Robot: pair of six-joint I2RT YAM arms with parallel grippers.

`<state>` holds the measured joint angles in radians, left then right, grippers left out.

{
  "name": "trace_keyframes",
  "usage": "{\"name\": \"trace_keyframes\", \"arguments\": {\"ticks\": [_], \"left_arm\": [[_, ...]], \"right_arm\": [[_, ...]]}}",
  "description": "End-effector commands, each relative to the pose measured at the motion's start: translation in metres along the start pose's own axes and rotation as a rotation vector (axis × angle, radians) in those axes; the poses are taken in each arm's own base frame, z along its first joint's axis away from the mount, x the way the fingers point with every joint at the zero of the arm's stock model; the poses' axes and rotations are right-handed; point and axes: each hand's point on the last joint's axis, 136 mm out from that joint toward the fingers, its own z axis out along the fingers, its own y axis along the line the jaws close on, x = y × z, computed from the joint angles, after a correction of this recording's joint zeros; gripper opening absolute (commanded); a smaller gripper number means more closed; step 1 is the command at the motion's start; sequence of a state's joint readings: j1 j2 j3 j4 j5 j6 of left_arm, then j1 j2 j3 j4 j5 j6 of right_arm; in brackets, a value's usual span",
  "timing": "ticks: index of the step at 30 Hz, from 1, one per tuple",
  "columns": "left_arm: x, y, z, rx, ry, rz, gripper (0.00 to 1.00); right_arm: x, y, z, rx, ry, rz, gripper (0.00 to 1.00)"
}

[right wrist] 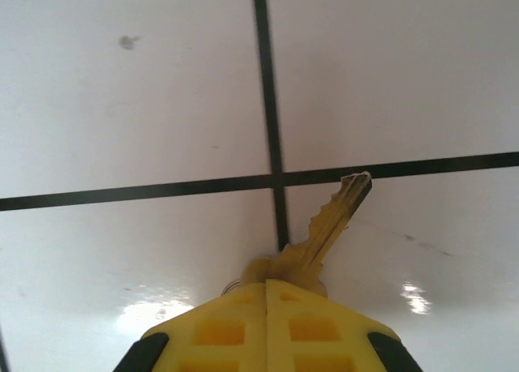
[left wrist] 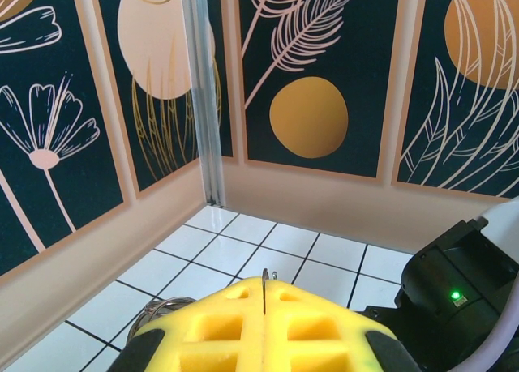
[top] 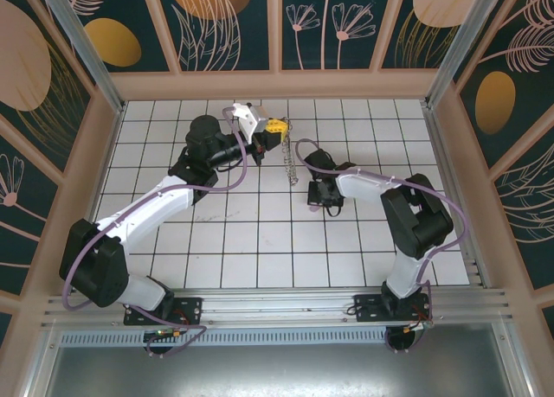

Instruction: Put the keys on the keyring

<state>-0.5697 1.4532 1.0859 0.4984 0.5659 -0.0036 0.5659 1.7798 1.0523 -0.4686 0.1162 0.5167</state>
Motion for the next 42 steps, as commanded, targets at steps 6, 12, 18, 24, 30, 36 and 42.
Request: {"name": "trace_keyframes", "arguments": {"ticks": [6, 12, 18, 24, 30, 36, 42], "left_arm": [[-0.03, -0.007, -0.006, 0.001, -0.089, 0.058, 0.0], [-0.029, -0.006, -0.005, 0.001, -0.088, 0.053, 0.0], [-0.028, -0.005, -0.004, 0.002, -0.092, 0.052, 0.0], [-0.028, -0.005, -0.004, 0.0, -0.099, 0.048, 0.0], [-0.027, -0.005, -0.005, 0.002, -0.1, 0.048, 0.0], [-0.027, -0.006, -0.006, -0.001, -0.106, 0.049, 0.0], [-0.028, -0.005, -0.006, -0.004, -0.108, 0.051, 0.0]], "right_arm": [[-0.007, -0.035, -0.025, 0.062, -0.028, 0.067, 0.0], [-0.016, -0.031, -0.041, -0.009, -0.077, 0.132, 0.0], [0.002, -0.034, -0.033, -0.025, -0.011, 0.24, 0.53], [0.018, -0.031, -0.015, -0.028, 0.041, 0.319, 0.61], [0.019, -0.029, -0.001, 0.013, 0.055, 0.28, 0.61], [0.021, -0.023, 0.006, 0.037, 0.074, 0.212, 0.58], [0.034, -0.016, 0.002, 0.029, 0.094, 0.144, 0.41]]}}
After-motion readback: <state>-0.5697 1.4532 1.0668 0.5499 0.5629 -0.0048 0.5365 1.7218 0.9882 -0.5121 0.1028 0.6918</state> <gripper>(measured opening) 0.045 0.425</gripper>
